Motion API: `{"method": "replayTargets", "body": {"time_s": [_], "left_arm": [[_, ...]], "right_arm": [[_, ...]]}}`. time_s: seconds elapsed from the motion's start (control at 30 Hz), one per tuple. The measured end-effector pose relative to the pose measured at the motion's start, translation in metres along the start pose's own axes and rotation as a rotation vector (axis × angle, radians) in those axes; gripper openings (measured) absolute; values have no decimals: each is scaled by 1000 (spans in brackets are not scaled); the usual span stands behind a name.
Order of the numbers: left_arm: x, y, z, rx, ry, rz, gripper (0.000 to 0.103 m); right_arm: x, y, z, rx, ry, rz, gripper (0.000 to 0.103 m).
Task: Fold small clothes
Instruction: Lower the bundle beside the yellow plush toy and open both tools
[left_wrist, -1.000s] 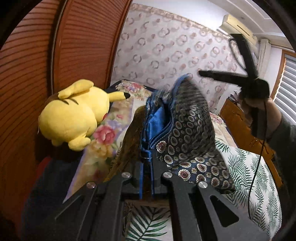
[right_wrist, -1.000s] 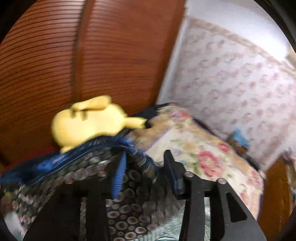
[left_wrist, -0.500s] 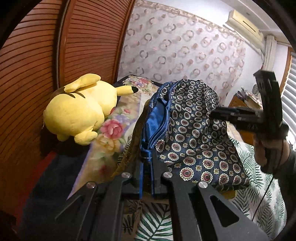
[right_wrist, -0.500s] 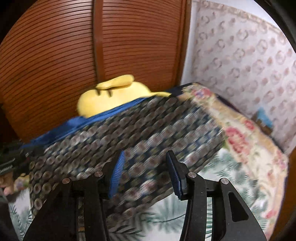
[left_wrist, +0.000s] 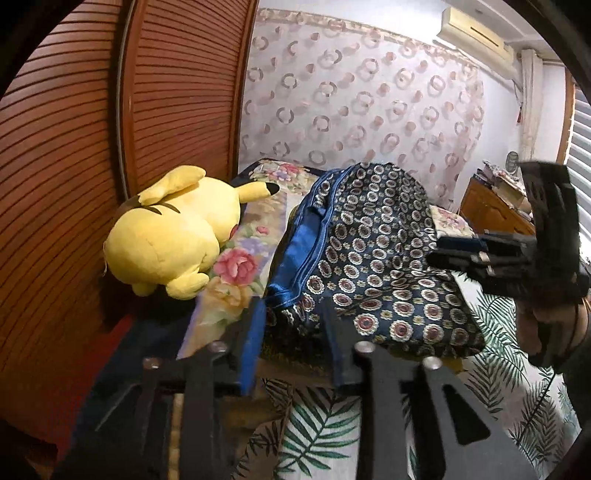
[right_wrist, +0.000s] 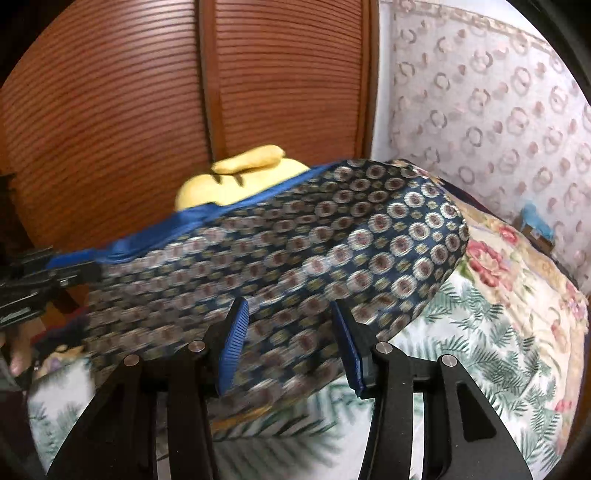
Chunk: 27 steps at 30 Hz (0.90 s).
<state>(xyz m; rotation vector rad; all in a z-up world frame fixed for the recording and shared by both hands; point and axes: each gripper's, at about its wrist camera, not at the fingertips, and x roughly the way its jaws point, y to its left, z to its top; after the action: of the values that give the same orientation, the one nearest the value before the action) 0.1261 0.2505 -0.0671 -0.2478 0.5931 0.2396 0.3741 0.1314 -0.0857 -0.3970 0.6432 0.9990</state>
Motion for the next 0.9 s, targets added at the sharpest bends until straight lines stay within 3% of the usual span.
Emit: {"method": "replayTargets", "body": {"time_s": [0.1, 0.23, 0.37, 0.5, 0.83, 0.9], "left_arm": [[-12, -1, 1, 2, -18, -6, 39], [-28, -5, 1, 4, -45, -19, 57], [-45, -11, 1, 9, -73, -24, 58], [-58, -18, 0, 28, -83, -30, 58], [-79, -56, -7, 100, -94, -79, 59], [-79, -68, -9, 122, -86, -82, 59]], "right_arm": [[-13, 17, -10, 3, 5, 42, 47], [-18, 30, -19, 12, 26, 58, 47], [-6, 30, -32, 41, 62, 40, 47], [-12, 28, -42, 79, 41, 18, 47], [-92, 30, -67, 155, -48, -105, 48], [-108, 28, -74, 176, -60, -136, 53]]}}
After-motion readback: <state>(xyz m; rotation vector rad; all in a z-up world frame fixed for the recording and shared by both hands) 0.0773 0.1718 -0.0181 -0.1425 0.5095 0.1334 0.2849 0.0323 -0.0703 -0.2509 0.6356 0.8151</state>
